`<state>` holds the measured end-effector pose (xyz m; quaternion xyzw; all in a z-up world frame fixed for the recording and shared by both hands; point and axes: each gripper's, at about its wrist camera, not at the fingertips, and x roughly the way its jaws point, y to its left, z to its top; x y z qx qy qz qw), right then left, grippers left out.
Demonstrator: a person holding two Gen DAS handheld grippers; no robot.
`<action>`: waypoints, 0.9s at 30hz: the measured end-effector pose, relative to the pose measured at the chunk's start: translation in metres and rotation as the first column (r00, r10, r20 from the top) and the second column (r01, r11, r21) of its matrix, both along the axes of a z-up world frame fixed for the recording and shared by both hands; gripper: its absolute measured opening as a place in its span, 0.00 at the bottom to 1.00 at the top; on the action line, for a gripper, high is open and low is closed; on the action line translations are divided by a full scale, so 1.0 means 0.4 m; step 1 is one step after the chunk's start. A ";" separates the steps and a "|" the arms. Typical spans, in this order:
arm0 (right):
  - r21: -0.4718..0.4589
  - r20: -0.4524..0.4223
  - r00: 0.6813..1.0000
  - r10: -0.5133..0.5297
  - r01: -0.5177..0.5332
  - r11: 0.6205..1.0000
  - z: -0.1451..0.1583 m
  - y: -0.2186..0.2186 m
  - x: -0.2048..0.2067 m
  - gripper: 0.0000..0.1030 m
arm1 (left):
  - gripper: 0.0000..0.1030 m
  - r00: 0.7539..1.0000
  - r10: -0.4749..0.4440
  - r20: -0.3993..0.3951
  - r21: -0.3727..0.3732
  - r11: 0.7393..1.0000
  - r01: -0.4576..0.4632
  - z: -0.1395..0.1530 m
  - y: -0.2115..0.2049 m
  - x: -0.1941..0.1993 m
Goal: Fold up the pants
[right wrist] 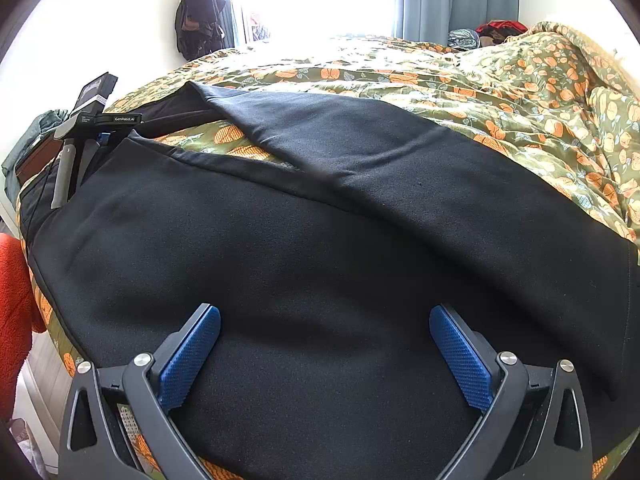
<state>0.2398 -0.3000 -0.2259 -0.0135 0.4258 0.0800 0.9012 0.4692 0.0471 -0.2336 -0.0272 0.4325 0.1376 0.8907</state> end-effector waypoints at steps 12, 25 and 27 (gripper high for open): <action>-0.001 0.002 1.000 0.002 -0.002 1.000 0.003 0.003 0.004 1.00 | 1.00 1.000 0.019 0.003 0.007 1.000 -0.019 0.000 0.000 0.000; -0.001 0.003 1.000 0.001 -0.001 1.000 0.001 0.001 0.001 1.00 | 1.00 1.000 0.022 0.003 0.008 1.000 -0.022 0.000 0.000 0.000; -0.001 0.003 1.000 0.001 -0.001 1.000 0.001 0.001 0.002 1.00 | 1.00 1.000 0.022 0.003 0.008 1.000 -0.022 0.000 0.000 0.000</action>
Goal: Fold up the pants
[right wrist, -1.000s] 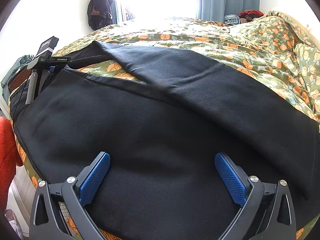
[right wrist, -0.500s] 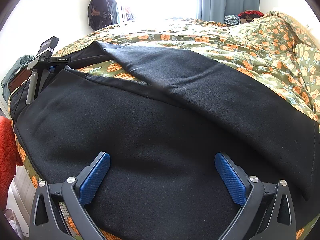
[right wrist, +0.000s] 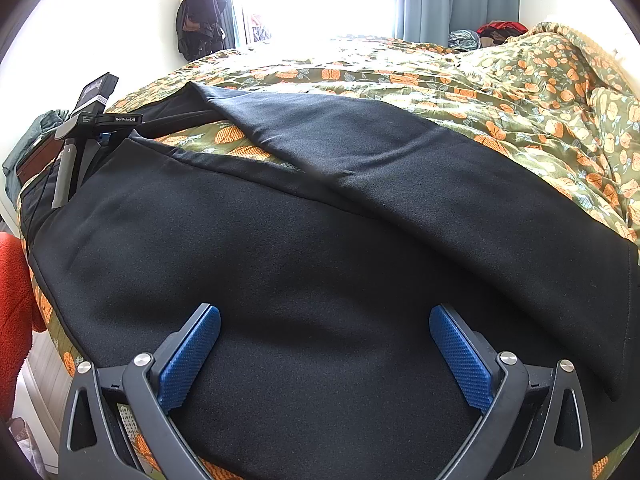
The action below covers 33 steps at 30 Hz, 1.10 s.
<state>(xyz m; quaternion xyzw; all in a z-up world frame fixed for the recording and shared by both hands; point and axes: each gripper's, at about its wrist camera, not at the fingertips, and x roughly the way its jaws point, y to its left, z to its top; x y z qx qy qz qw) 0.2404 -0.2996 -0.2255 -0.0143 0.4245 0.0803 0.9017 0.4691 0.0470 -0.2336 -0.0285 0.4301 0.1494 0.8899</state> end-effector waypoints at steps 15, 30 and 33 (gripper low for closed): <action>-0.001 0.002 1.000 0.002 -0.002 1.000 0.002 0.003 0.004 1.00 | 1.00 1.000 0.000 0.000 0.000 1.000 0.000 0.000 0.000 0.000; -0.003 0.002 1.000 0.009 -0.009 1.000 0.002 0.005 0.001 1.00 | 1.00 1.000 0.001 0.000 0.000 1.000 -0.001 0.000 -0.001 -0.001; -0.009 -0.010 1.000 0.020 -0.020 1.000 0.028 0.007 -0.010 1.00 | 1.00 1.000 0.003 0.000 0.001 1.000 -0.003 0.000 -0.001 -0.001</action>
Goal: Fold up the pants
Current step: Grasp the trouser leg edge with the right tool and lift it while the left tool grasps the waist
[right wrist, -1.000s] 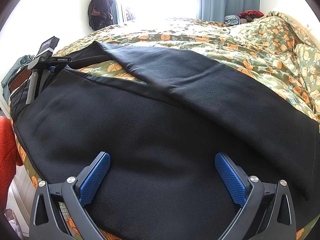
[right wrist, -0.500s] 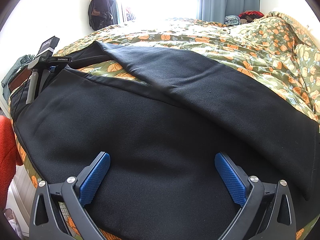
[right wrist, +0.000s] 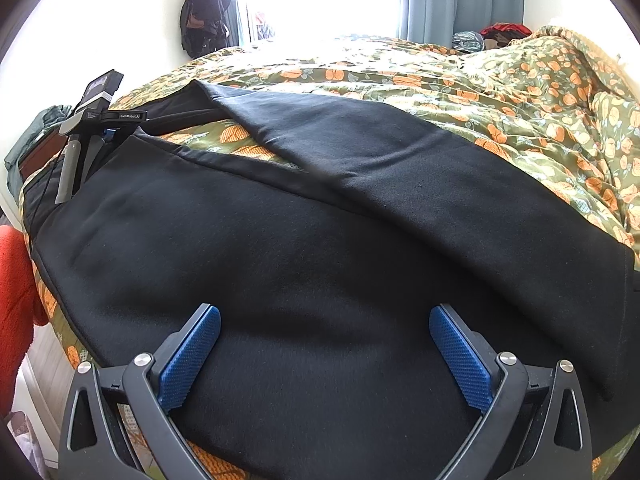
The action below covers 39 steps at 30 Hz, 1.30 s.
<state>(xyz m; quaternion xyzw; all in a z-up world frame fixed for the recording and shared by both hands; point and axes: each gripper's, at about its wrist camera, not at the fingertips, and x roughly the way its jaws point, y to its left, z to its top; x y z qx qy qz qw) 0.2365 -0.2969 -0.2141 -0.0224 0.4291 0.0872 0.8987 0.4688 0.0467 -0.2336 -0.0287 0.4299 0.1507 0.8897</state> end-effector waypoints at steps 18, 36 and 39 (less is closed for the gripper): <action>0.607 -0.145 0.823 -0.549 0.512 0.608 0.026 -0.373 -0.044 0.83 | 1.00 1.000 0.002 0.000 0.000 1.000 -0.002 -0.001 0.001 0.000; 0.643 -0.148 0.796 -0.588 0.529 0.554 0.021 -0.445 -0.076 0.13 | 1.00 1.000 0.005 0.003 -0.005 1.000 -0.005 -0.003 0.000 -0.001; 0.667 -0.083 0.823 -0.562 0.465 0.582 0.079 -0.434 -0.077 0.13 | 0.99 0.995 -0.002 -0.100 -0.031 1.000 -0.001 0.019 0.001 0.011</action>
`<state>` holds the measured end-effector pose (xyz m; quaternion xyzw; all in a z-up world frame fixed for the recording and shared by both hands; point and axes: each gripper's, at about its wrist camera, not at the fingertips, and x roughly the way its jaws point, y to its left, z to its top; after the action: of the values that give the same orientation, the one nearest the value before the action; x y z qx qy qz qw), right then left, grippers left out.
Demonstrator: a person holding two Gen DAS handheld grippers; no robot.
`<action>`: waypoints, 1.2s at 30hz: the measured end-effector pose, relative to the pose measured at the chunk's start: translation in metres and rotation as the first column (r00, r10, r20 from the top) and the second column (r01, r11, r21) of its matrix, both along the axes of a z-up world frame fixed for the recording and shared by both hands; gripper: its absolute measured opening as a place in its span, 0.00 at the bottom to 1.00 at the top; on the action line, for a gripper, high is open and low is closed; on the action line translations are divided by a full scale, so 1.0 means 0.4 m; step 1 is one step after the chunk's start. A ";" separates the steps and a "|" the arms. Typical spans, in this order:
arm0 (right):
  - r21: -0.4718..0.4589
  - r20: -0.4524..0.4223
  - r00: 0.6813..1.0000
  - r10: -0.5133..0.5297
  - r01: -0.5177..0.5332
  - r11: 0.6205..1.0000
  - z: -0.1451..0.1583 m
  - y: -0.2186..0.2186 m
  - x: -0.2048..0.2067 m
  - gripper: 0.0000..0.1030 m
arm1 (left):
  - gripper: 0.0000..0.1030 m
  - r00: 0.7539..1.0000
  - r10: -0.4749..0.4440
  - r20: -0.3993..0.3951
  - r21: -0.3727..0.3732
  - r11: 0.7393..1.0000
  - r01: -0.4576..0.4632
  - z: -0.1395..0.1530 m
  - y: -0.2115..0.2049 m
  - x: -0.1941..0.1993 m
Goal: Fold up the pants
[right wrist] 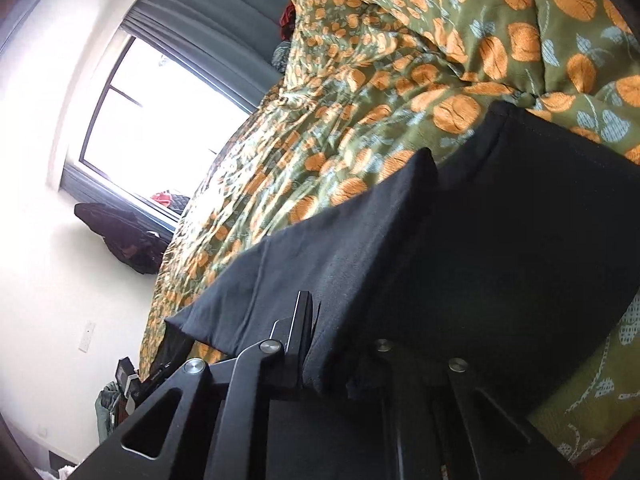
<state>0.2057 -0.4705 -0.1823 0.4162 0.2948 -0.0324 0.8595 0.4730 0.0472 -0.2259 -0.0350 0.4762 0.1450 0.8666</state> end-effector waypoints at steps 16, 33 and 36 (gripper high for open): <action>-0.074 0.321 0.920 0.227 -0.214 0.974 0.262 0.037 -0.096 0.10 | 0.71 0.993 -0.116 -0.032 -0.700 0.712 0.060 0.067 -0.098 0.236; -0.099 0.169 0.905 0.390 -0.378 0.920 0.261 -0.093 0.011 0.10 | 0.06 0.960 -0.082 0.269 -0.578 0.783 0.229 0.374 0.030 -0.479; -0.150 -0.138 0.925 0.353 -0.372 0.916 0.123 -0.140 0.021 0.10 | 0.06 0.990 -0.113 0.083 -0.609 0.780 0.140 0.173 -0.028 -0.534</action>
<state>0.2142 -0.5266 -0.1330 0.2754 0.4089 0.0796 0.8664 0.2593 0.0361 -0.1565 -0.2854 0.4804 -0.0765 0.8258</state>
